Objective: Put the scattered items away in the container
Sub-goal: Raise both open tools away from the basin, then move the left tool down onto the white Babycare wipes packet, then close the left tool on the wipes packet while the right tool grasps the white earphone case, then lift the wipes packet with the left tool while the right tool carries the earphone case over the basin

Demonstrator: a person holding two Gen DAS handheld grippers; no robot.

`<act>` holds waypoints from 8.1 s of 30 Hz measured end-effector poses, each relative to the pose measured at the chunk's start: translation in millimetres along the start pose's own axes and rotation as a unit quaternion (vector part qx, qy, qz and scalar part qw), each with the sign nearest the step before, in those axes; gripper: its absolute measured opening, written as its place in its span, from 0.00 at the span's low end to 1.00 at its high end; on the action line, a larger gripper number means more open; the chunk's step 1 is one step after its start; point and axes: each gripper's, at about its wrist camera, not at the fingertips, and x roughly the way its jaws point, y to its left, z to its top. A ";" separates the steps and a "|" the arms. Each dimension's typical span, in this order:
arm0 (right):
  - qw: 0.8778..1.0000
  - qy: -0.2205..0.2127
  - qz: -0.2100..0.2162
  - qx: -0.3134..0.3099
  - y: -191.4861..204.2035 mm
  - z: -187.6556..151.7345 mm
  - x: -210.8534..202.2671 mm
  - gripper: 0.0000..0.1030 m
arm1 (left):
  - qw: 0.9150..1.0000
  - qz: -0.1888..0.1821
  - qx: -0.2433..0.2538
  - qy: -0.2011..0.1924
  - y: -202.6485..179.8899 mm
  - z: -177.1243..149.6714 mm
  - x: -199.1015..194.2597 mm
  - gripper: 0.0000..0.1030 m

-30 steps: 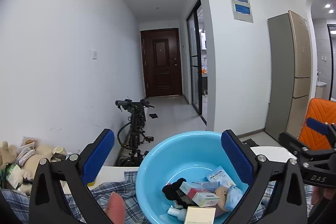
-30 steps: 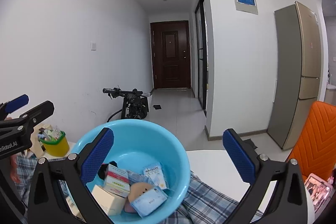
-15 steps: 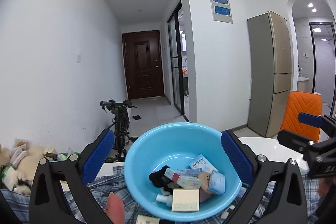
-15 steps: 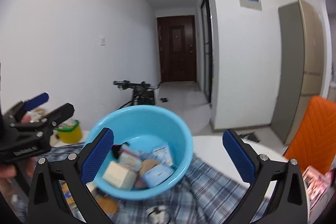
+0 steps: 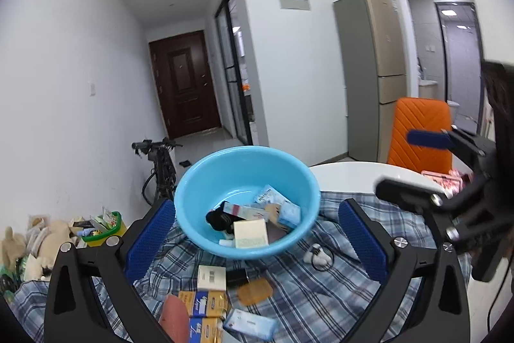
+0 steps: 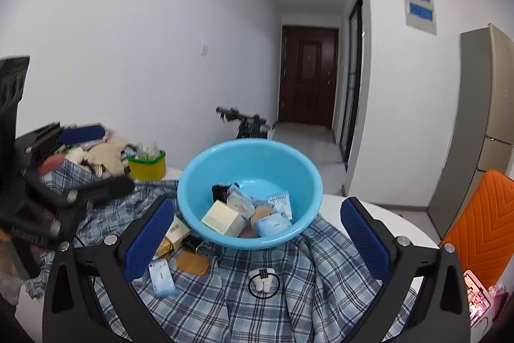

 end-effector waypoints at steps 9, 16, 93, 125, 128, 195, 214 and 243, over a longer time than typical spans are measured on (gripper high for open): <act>0.997 -0.055 -0.038 0.036 0.9 -26.1 -22.6 1.00 | 0.997 0.043 -0.014 -0.059 -28.0 -34.9 -24.4 1.00; 0.997 -0.051 -0.048 0.037 -2.5 -51.7 -25.1 1.00 | 0.997 0.042 -0.053 -0.029 -29.7 -73.9 0.6 1.00; 0.984 0.169 0.005 0.057 -22.1 -142.7 49.8 1.00 | 0.905 -0.172 0.094 0.378 16.0 -185.6 172.9 1.00; 0.981 0.189 0.002 0.045 -16.9 -148.3 51.6 1.00 | 0.899 -0.170 0.099 0.392 23.5 -182.9 172.9 0.94; 0.980 0.191 0.005 0.047 -16.4 -149.4 52.6 1.00 | 0.896 -0.168 0.121 0.393 21.4 -187.5 170.6 0.95; 0.988 0.107 -0.036 0.106 -6.1 -128.0 26.6 0.26 | 0.982 0.026 -0.104 0.158 -37.5 -143.7 49.5 0.76; 0.991 0.082 -0.045 0.095 -6.5 -103.0 8.6 0.26 | 0.984 0.027 -0.096 0.147 -39.6 -116.8 37.6 0.76; 0.993 -0.110 -0.053 0.010 42.1 34.6 -64.1 0.26 | 0.993 0.051 -0.080 -0.066 -21.1 33.6 -50.1 0.76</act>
